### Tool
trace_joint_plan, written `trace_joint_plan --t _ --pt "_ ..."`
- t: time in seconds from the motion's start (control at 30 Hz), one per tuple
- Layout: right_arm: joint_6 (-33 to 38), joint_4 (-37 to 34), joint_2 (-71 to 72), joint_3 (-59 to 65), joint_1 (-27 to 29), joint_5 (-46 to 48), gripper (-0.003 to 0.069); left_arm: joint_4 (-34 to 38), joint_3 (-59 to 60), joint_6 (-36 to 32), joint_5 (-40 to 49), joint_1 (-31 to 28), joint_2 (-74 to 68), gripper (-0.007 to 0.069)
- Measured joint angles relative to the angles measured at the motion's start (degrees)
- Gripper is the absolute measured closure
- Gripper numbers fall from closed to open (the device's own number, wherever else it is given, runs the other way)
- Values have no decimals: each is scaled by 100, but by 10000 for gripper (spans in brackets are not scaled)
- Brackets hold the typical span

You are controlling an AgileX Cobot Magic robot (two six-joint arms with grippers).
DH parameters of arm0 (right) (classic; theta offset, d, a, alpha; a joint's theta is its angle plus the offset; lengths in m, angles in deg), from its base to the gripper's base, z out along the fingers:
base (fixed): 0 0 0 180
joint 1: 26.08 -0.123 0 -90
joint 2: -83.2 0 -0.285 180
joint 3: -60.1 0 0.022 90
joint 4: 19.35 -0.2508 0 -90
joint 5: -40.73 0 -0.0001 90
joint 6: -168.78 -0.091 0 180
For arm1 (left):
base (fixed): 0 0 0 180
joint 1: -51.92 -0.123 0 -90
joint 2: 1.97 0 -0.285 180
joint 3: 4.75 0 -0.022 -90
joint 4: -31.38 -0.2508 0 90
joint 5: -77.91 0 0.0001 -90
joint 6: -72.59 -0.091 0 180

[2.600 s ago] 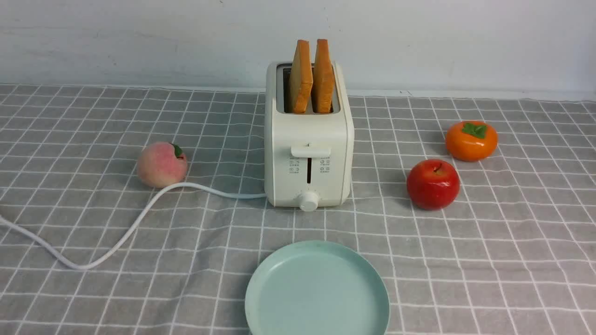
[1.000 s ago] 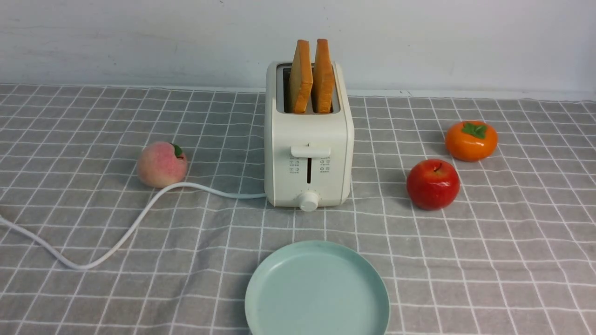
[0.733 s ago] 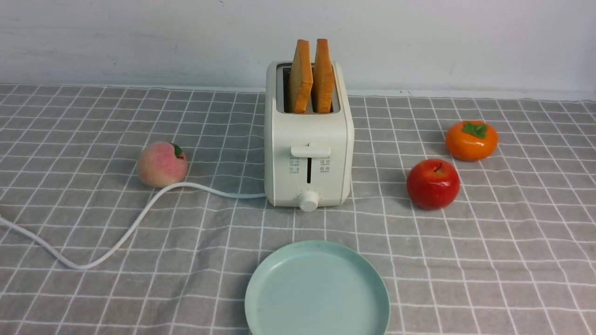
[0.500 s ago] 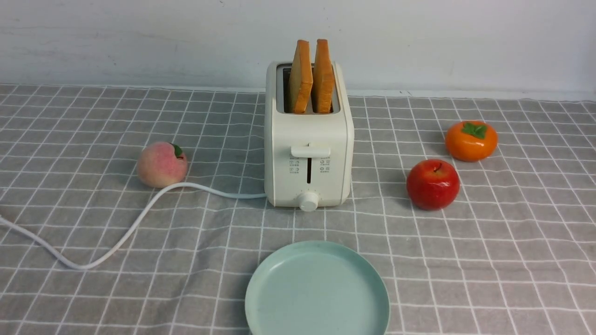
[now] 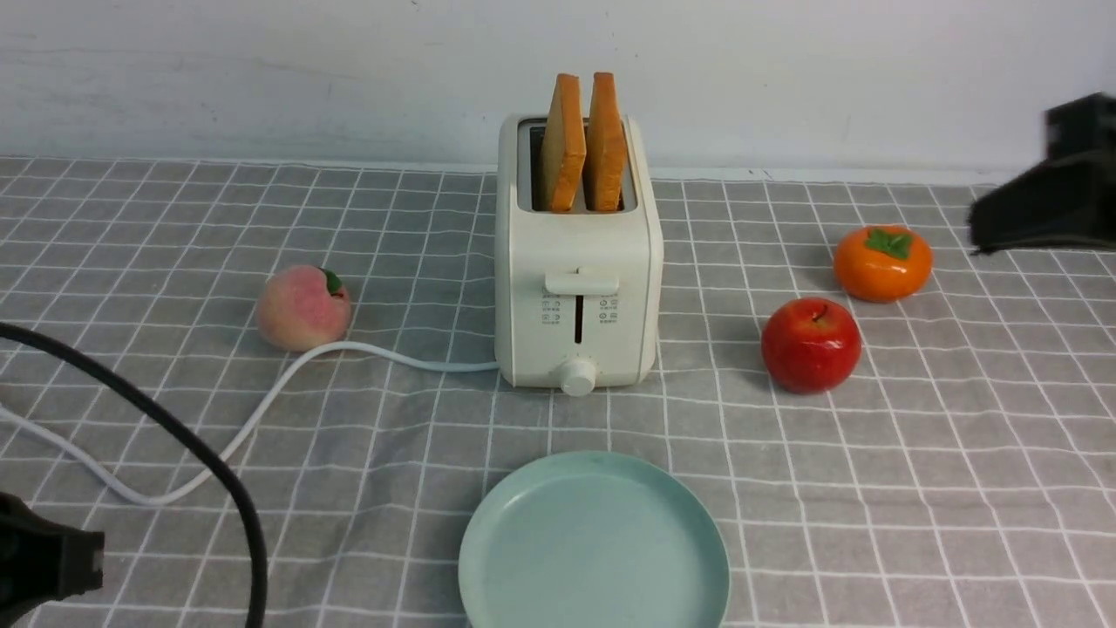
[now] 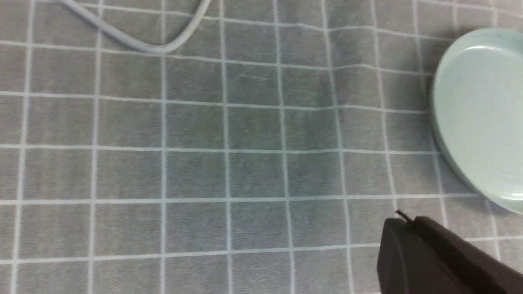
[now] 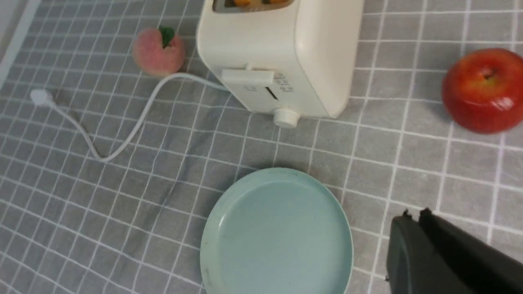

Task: Take toasted bread from bread machine on grey coffee table place on plate.
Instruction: 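Grasp the toast slice in the toaster and pull it up out of the slot with the right gripper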

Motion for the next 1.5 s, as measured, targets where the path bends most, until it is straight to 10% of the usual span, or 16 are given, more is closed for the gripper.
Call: trace_joint_plan --t 0.57,0.83,1.0,1.07,1.5 --pt "104 268 -4360 -3648 -1164 -1416 78 -148 -7 -218 97 0 35 638" --pt "-262 749 -4831 -4097 -1164 -1727 171 -257 -7 -219 132 0 38 638" --pt "-306 675 -4911 -4110 -1198 -1926 371 -261 -7 -219 132 0 42 638" --pt "-306 650 -4880 -4185 -1213 -1777 568 -261 -7 -219 132 0 42 638" --pt "-136 1286 -2233 -4338 -870 654 564 -114 -7 -219 170 0 42 638"
